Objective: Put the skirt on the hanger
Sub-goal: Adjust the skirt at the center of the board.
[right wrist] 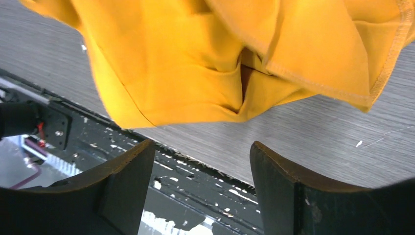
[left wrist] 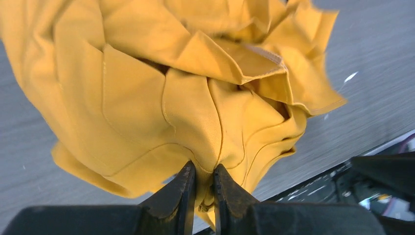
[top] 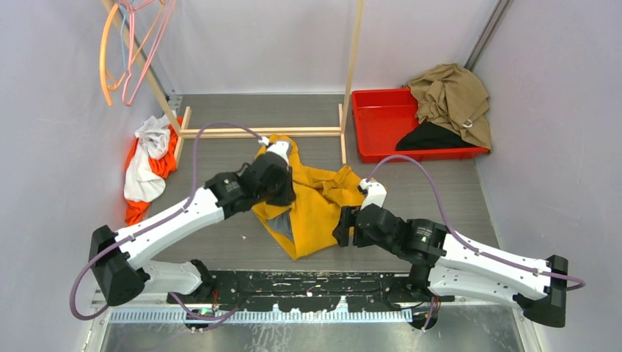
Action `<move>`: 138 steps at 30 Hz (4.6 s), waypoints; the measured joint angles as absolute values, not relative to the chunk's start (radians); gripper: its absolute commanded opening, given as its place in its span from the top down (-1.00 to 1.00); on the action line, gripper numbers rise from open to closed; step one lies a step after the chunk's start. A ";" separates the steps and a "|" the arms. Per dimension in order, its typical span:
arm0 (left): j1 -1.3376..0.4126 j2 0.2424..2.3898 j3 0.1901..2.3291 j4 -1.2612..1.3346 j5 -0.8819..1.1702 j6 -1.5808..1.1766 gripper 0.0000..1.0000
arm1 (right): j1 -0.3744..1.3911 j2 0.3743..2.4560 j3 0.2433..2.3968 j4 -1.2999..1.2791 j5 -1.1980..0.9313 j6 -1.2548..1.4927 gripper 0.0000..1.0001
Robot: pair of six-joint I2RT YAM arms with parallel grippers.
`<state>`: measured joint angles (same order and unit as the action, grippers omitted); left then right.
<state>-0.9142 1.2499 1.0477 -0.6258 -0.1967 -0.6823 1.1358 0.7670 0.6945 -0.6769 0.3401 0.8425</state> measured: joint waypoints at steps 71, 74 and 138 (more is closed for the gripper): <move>-0.463 1.412 1.683 -0.926 0.121 -0.454 0.94 | 1.451 1.465 1.029 -0.735 0.913 0.937 0.70; -0.416 1.409 1.720 -0.947 0.135 -0.445 0.92 | 1.427 1.347 1.058 -0.813 0.936 0.884 0.83; -0.340 1.551 2.259 -1.103 0.674 -0.614 0.89 | 1.405 1.636 1.367 -0.427 0.860 0.577 -0.36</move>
<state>-0.3405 1.5513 2.2593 -1.1030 0.6739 -0.6136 1.4048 1.6363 1.3670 -0.4267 0.8597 0.5766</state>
